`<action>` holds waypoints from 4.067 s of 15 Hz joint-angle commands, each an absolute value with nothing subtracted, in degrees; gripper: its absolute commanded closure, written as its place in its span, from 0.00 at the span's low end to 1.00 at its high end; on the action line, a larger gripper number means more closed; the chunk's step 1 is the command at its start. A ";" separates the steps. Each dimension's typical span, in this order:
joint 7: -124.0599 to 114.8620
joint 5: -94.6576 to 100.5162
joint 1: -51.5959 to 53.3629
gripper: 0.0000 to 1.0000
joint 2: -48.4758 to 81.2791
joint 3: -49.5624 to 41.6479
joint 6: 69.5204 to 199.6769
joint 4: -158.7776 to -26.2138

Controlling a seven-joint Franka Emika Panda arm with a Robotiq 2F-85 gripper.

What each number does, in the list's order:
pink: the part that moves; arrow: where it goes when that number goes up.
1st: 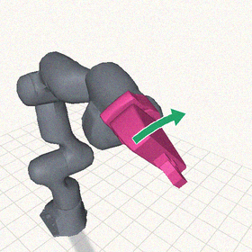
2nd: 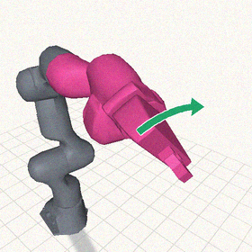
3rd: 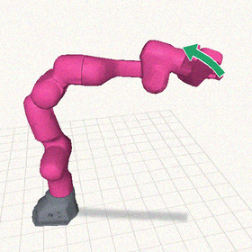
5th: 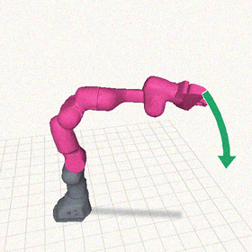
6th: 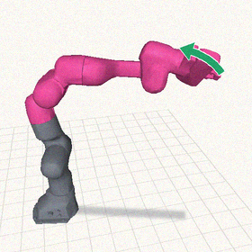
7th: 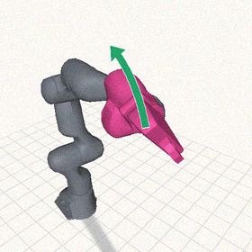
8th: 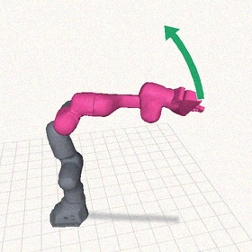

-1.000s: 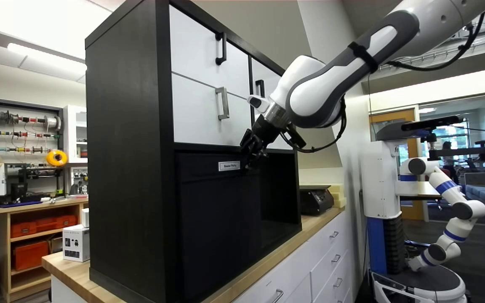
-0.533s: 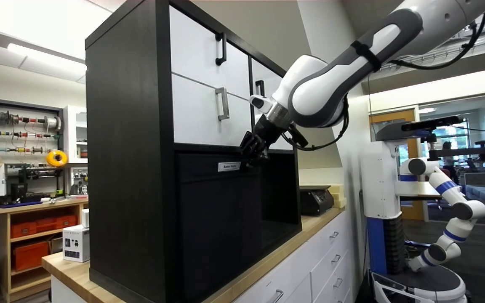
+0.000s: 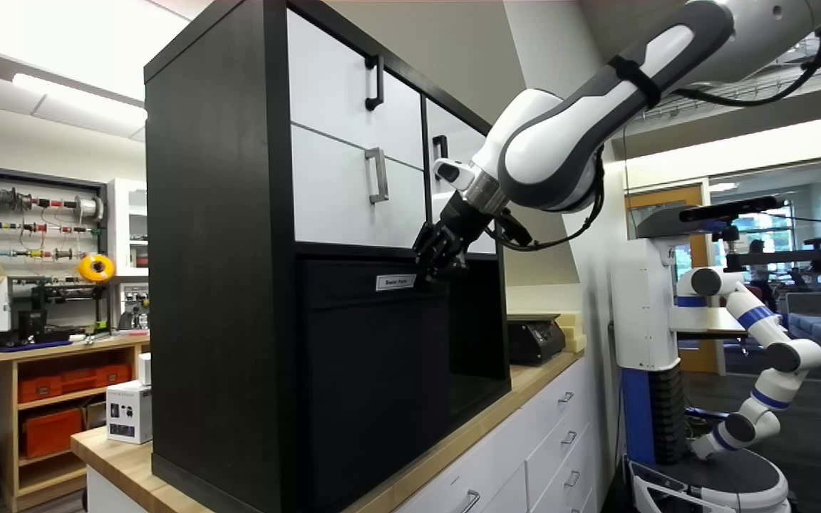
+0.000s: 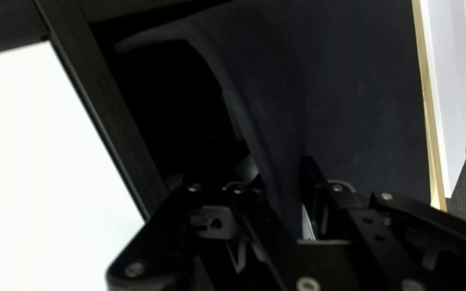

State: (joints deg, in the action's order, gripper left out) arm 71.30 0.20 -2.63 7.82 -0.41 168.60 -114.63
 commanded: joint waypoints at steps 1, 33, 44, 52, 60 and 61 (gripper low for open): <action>74.84 -3.31 -4.09 0.96 1.37 0.07 169.26 -123.23; 90.70 -15.18 -1.24 0.96 -21.77 -4.79 167.22 -147.55; 88.71 -10.34 -4.25 0.27 -22.20 -2.88 162.29 -144.55; 76.22 2.59 -3.66 0.00 -26.03 -4.77 154.22 -140.62; 49.04 12.71 -6.53 0.00 -23.47 -2.15 136.91 -132.85; 53.85 11.68 -3.73 0.00 -24.57 -4.79 140.36 -135.21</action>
